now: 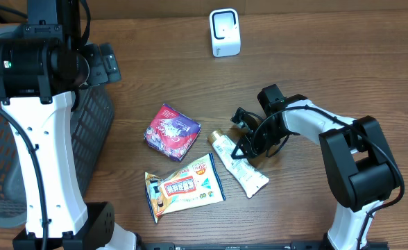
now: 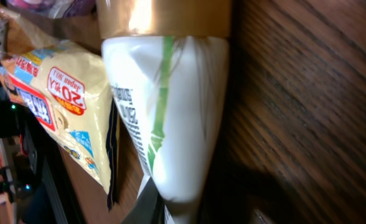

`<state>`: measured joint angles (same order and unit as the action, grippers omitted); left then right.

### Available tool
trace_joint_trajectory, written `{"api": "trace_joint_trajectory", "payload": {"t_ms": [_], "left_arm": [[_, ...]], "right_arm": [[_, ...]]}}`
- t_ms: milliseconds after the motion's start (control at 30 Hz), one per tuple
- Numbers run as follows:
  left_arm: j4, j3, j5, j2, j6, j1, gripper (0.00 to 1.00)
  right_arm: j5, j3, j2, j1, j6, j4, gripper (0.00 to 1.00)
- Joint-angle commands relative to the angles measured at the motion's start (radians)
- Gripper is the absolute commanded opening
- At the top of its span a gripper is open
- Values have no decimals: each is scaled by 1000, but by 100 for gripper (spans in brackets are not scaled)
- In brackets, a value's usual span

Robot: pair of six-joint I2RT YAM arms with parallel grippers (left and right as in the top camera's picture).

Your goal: Scan the item barcode

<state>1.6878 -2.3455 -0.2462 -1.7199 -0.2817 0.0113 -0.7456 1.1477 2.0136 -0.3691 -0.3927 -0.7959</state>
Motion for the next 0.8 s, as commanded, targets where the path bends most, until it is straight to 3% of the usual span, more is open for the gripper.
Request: {"api": "trace_joint_trajectory", "payload": {"t_ms": [0, 233, 533, 767], "left_arm": [[2, 2, 35, -8, 34, -6, 100], [2, 2, 38, -8, 34, -6, 100], [0, 2, 37, -10, 34, -6, 99], [0, 2, 37, -10, 34, -6, 99]], "right_arm": [[273, -68, 91, -17, 2, 13, 4], [156, -45, 90, -16, 8, -13, 4], [-93, 89, 63, 35, 0, -187, 4], [-154, 154, 2, 84, 0, -288, 4]]}}
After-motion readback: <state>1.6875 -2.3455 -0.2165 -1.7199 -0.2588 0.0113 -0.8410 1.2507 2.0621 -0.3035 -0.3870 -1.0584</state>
